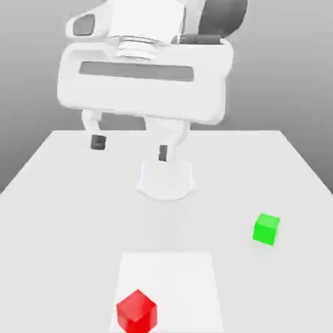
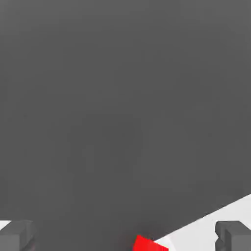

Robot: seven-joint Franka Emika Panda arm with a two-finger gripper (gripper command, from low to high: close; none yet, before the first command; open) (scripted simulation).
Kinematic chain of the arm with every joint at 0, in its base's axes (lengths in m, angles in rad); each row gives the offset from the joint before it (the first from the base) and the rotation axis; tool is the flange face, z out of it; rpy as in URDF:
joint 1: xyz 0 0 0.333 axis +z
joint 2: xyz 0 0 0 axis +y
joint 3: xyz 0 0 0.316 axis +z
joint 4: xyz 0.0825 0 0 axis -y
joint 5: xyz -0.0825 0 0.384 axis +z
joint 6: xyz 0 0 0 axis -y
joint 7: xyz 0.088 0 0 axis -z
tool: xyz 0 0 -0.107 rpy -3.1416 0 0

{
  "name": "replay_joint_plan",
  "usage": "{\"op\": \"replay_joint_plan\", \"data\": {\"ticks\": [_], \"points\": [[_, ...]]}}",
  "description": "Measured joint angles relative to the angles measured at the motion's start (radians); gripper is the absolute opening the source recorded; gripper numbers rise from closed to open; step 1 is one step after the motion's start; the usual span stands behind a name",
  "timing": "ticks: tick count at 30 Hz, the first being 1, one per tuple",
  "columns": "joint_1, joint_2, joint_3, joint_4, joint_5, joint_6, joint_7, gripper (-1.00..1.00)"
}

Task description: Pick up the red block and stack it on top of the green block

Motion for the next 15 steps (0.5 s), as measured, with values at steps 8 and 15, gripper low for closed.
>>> {"op": "replay_joint_plan", "data": {"ticks": [8,15], "points": [[-0.024,0.281,-0.009,-0.039,0.024,0.105,0.168,0.0],[-0.008,0.526,-0.035,-0.034,0.043,0.265,0.23,0.0]]}}
